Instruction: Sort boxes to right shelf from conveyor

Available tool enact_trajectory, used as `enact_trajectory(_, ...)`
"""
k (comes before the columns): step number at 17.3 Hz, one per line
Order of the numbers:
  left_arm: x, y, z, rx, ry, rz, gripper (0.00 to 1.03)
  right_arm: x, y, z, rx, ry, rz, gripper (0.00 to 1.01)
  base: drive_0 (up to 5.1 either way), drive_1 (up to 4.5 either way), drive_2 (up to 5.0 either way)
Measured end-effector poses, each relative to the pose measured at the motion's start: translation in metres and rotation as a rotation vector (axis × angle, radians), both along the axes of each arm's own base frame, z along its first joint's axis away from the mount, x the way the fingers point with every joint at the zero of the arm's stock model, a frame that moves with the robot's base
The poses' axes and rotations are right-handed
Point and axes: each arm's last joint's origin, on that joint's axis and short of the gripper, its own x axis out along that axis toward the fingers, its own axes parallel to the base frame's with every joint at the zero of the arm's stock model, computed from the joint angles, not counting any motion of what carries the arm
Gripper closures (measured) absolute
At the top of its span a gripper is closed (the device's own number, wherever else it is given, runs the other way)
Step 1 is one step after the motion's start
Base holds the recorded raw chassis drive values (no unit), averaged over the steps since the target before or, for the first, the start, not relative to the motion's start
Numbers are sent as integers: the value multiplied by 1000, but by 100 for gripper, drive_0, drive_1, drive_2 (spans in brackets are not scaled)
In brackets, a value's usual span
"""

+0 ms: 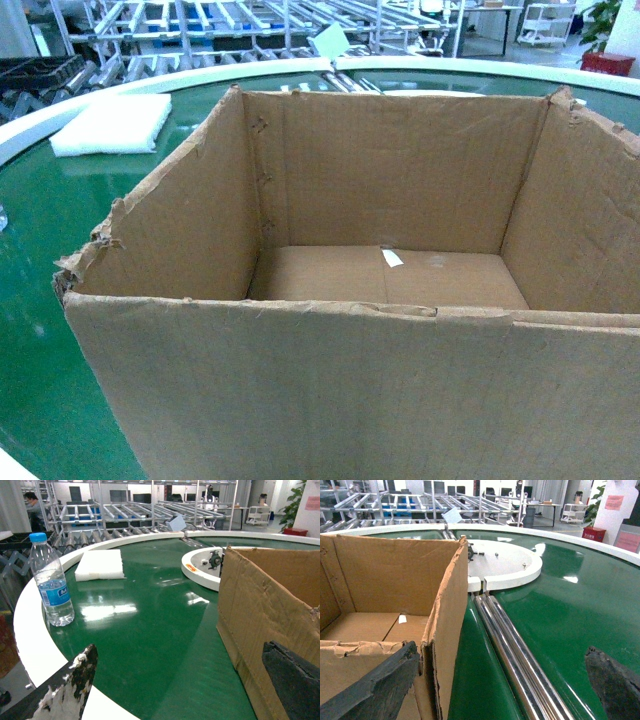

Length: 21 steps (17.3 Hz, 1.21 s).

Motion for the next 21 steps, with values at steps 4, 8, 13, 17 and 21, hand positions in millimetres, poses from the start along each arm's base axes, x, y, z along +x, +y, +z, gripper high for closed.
enact_trajectory(4,0,0,0,0,0,0,5,0,0,0,0,0,0,3,0,0,0)
enact_trajectory(8,0,0,0,0,0,0,5,0,0,0,0,0,0,3,0,0,0)
enact_trajectory(13,3,5,6,2,-48,5,5,7,-3,6,4,-39,-14,3,0,0,0)
enact_trajectory(17,35,15,37,-5,-84,15,5,35,1,47,3,-93,3,3,0,0,0)
enact_trajectory(21,77,-1,83,-29,-61,-86,5,73,11,72,-20,-84,21,3,0,0,0)
